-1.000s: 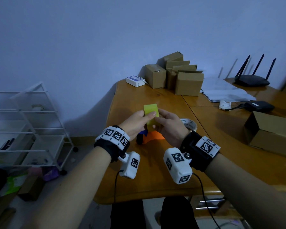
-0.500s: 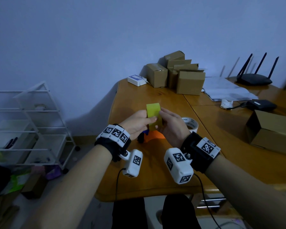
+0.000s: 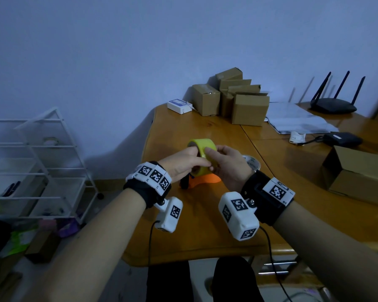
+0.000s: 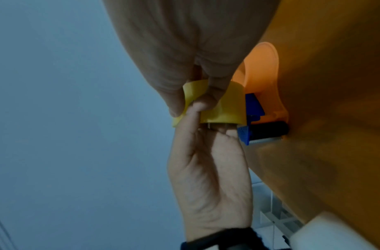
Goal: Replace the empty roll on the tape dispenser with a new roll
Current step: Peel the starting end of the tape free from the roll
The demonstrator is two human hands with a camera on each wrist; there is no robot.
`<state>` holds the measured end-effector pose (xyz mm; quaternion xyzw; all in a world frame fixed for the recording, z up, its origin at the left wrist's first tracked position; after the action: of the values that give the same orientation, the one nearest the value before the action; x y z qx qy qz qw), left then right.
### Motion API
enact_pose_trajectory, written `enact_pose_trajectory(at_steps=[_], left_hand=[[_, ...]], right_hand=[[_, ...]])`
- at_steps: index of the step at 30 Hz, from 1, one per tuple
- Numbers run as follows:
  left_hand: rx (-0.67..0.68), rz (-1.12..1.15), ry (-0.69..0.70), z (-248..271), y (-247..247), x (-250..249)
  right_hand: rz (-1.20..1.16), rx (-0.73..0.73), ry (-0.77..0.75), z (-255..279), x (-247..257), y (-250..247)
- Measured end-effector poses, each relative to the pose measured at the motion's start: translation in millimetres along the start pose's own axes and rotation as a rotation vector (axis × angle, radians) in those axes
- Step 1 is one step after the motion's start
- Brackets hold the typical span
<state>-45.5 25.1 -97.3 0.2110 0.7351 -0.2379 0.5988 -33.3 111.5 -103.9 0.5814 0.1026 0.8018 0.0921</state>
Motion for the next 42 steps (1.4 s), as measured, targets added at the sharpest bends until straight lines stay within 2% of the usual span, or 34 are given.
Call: enact_pose_trajectory(at_steps=[4,8,13,17,19,25,31,38,42], left_hand=[[-0.092,-0.067,0.04,1.4,-15.0,1.6],[-0.118,-0.074,0.057,2.3,-17.2,-0.3],[-0.166,0.134,0.022,2.2,-18.3,-2.7],[-0.336,0.246,0.025,-0.6,-30.2,-2.0],[-0.375,0.257,0.026,-2.4,-32.5,-1.3],[-0.383,0.31,0.013,-3.1,-33.3,0.5],[-0.372,0.293,0.001,-4.1,-30.0,4.7],[-0.37,0.263,0.023,-5.9,-27.4,7.2],[-0.382,0.259,0.033,-7.0,-27.4,8.7]], right_hand=[[-0.047,-0.039,-0.039,0.1,2.8,-1.5],[-0.05,-0.065,-0.076,1.6,4.7,1.1],[-0.036,-0.018,-0.094,7.4,10.8,4.9],[-0.014,0.051,-0.099,11.8,13.5,10.2],[0.002,0.071,-0.105,12.7,15.2,11.7],[0.024,0.093,-0.111,14.2,15.6,11.6],[0.091,-0.024,-0.087,11.9,17.1,-0.8],[0.098,-0.065,-0.09,4.5,11.3,-6.3],[0.026,-0.005,-0.089,3.4,8.7,-3.5]])
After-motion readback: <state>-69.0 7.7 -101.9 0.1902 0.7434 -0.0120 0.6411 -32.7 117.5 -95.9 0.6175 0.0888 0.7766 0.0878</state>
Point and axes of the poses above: each hand's wrist, its own z-axis away from the middle knuckle, its own y-axis out of the palm, x = y × z, the point moved 9 cm from there along -z, towards the middle knuckle, and after that the axes turned 14 degrees about y, right-handed, at the moved point
